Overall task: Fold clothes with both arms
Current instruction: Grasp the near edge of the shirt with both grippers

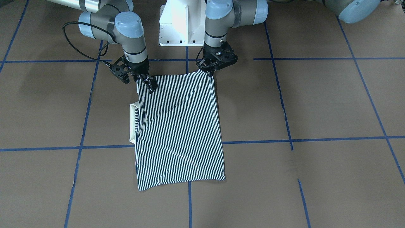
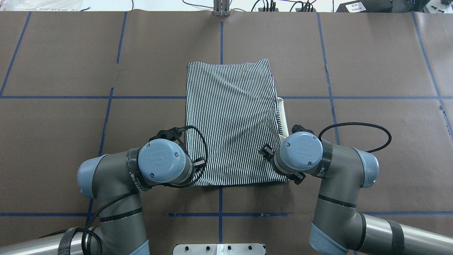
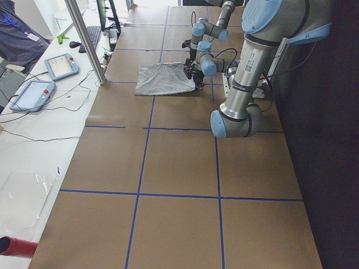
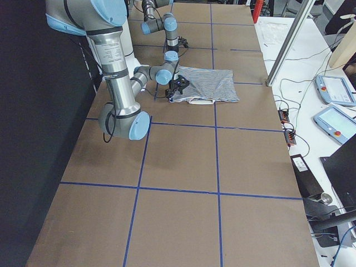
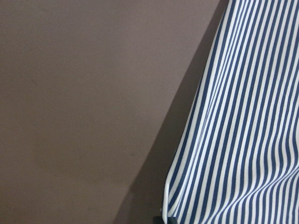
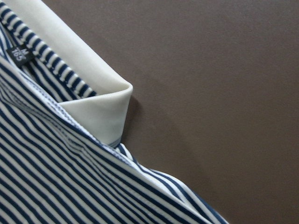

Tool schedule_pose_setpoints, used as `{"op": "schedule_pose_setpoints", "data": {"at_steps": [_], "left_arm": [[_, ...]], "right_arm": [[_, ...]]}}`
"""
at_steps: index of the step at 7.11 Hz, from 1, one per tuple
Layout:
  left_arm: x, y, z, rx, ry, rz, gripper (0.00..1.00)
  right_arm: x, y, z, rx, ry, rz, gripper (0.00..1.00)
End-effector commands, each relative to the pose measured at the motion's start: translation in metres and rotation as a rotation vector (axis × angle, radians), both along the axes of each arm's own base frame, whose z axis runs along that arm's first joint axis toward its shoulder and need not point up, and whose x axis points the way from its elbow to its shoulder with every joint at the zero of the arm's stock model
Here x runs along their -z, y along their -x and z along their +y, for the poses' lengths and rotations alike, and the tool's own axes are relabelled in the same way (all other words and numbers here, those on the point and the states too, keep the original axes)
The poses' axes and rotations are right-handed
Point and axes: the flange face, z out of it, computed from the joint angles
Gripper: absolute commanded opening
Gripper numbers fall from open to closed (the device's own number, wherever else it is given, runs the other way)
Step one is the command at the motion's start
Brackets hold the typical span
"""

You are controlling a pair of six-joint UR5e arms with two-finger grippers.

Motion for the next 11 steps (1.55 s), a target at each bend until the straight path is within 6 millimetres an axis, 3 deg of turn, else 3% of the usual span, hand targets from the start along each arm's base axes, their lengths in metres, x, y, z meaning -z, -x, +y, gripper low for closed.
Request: {"op": "schedule_pose_setpoints", "data": {"at_steps": [1,7,8,9,10,11], "left_arm": [[0.001,0.001,0.000,0.000,-0.001,0.002,0.00],[0.004,0.003,0.001,0.000,-0.003,0.008,0.00],[0.003,0.003,0.001,0.000,-0.002,0.007,0.00],[0.003,0.003,0.001,0.000,-0.002,0.007,0.00],[0.003,0.003,0.001,0.001,-0.001,0.007,0.00],[0.004,0.002,0.001,0.001,-0.002,0.008,0.00]], "right_arm": [[0.003,-0.008,-0.012,0.081,-0.068,0.002,1.00],[-0.007,-0.004,-0.016,0.148,-0.100,0.022,1.00],[-0.005,-0.004,-0.016,0.146,-0.100,0.017,0.83],[-0.004,-0.004,-0.016,0.144,-0.100,0.016,0.57],[-0.003,-0.005,-0.016,0.144,-0.100,0.014,0.37],[-0.003,-0.005,-0.016,0.143,-0.102,0.015,0.33]]}}
